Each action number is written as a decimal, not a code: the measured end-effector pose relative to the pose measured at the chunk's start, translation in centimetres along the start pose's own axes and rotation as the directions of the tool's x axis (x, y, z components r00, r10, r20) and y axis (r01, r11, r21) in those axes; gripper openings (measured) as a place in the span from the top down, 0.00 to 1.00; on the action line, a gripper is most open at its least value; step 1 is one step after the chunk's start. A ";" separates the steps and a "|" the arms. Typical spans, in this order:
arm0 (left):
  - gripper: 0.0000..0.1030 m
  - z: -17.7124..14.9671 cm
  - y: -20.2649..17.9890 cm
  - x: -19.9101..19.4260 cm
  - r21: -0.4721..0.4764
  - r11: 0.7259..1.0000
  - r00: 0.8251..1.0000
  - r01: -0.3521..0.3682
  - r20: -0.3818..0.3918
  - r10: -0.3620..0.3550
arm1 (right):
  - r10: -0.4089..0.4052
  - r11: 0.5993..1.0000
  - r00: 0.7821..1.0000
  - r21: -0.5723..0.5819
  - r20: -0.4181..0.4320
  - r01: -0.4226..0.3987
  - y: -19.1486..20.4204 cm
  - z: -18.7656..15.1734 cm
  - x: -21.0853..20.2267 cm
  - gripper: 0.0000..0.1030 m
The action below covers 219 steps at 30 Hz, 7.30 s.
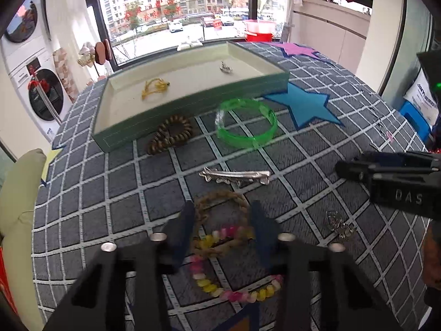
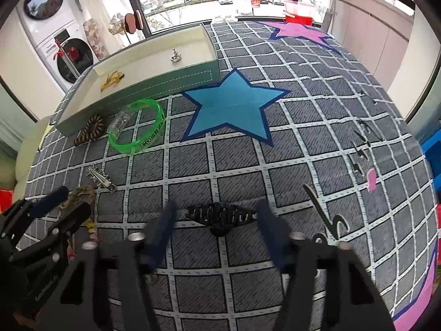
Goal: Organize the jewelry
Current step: 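Move left tool to the pink-yellow bead bracelet while right tool grasps the black claw clip, then grasp the pink-yellow bead bracelet with the left tool and lift it, then carry bead bracelet and claw clip over the tray and release both, then withdraw both tools from the tray back over the mat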
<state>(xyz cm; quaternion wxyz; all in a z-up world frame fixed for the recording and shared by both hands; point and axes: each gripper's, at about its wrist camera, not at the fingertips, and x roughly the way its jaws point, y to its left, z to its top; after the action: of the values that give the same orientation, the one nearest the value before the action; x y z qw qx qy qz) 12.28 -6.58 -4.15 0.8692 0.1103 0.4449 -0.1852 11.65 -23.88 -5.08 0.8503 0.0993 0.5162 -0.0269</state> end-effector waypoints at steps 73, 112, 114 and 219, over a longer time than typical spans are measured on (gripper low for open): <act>0.78 -3.0 2.3 -5.0 -0.098 0.986 0.991 0.133 0.047 -0.129 | 0.136 0.989 0.989 0.040 0.065 -0.139 0.0 -0.7 -4.4 0.54; 0.78 17.4 15.6 7.2 -0.283 0.956 0.986 -0.077 0.123 0.115 | 0.168 0.974 0.981 -0.166 0.095 -0.151 9.2 23.5 5.2 0.54; 0.78 17.5 15.7 8.6 -0.284 0.955 0.987 -0.087 0.104 0.120 | 0.157 0.976 0.985 -0.162 0.077 -0.143 9.4 23.7 7.1 0.54; 0.00 -1.9 5.6 -3.6 -0.074 0.995 0.995 -0.060 0.080 0.066 | 0.187 0.980 0.982 -0.064 -0.033 -0.189 1.9 -0.1 -2.1 0.00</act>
<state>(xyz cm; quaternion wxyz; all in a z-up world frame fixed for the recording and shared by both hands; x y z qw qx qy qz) 11.34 -0.07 -2.19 0.8957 0.0856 0.4113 -0.1459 10.91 -22.10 -3.00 0.8447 0.1196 0.5167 0.0719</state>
